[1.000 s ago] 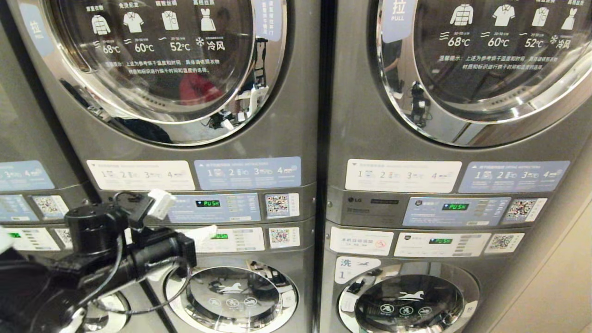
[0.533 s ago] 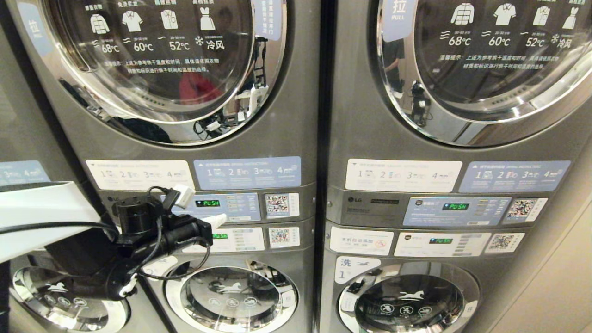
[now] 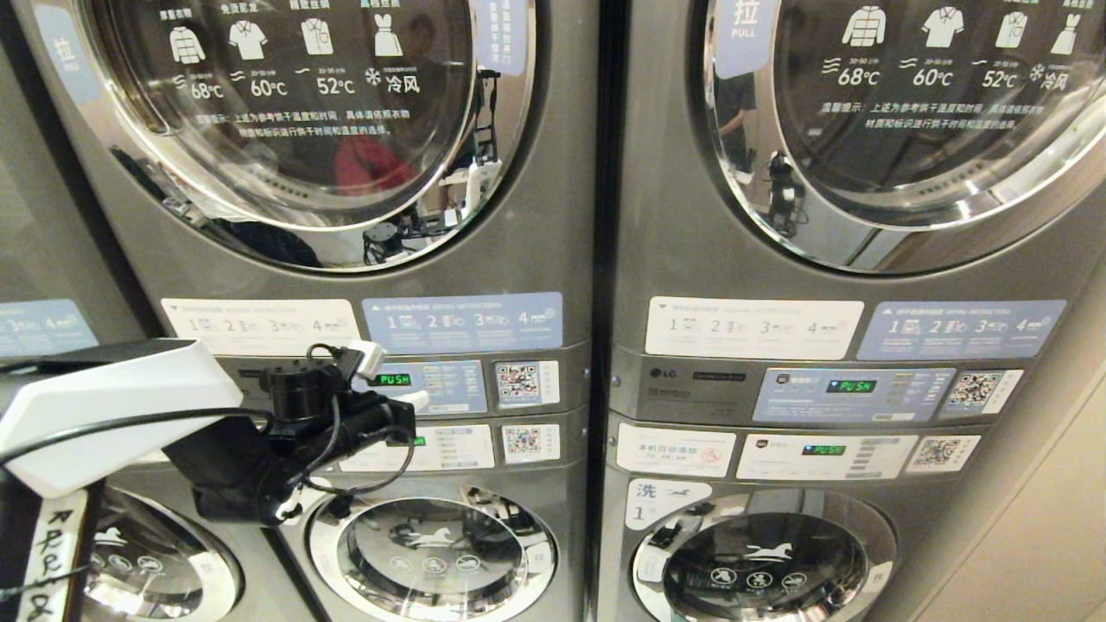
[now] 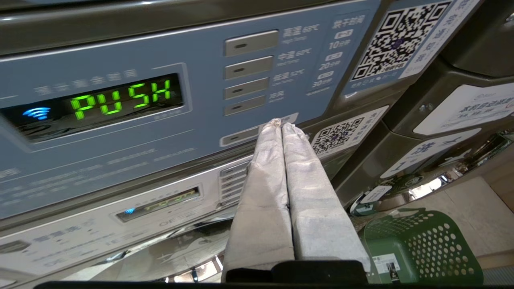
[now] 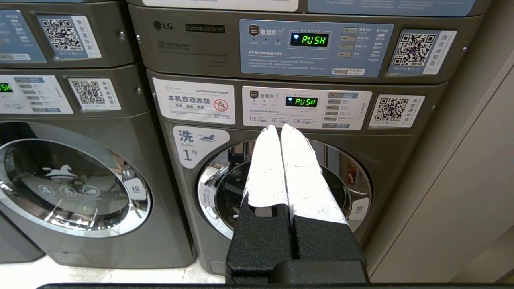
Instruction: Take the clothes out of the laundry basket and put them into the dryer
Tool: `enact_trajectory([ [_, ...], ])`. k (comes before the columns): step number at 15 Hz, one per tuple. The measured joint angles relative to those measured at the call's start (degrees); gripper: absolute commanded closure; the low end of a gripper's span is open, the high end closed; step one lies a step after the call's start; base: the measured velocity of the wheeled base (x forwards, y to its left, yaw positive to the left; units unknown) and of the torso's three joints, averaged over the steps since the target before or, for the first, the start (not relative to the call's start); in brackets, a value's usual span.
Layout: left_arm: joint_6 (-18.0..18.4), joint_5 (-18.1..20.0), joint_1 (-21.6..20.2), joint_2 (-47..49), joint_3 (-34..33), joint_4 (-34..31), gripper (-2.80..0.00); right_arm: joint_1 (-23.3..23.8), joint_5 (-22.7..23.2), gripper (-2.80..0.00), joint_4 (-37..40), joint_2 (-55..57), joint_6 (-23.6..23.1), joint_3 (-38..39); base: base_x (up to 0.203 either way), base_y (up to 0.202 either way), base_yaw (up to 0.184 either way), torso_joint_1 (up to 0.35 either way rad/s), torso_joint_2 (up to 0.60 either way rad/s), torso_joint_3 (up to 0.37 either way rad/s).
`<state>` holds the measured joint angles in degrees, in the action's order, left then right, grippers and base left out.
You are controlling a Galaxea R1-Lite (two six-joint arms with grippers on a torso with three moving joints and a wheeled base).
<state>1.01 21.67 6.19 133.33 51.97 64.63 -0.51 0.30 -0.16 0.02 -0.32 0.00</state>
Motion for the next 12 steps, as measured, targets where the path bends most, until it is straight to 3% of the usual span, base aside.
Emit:
enact_trajectory([
  [12, -0.24, -1.80, 1.40, 3.17, 5.61, -1.53, 0.00, 0.00, 0.01, 0.00, 0.00, 0.00, 0.00, 0.00, 0.000, 0.000, 0.000, 0.000, 0.00, 0.000],
])
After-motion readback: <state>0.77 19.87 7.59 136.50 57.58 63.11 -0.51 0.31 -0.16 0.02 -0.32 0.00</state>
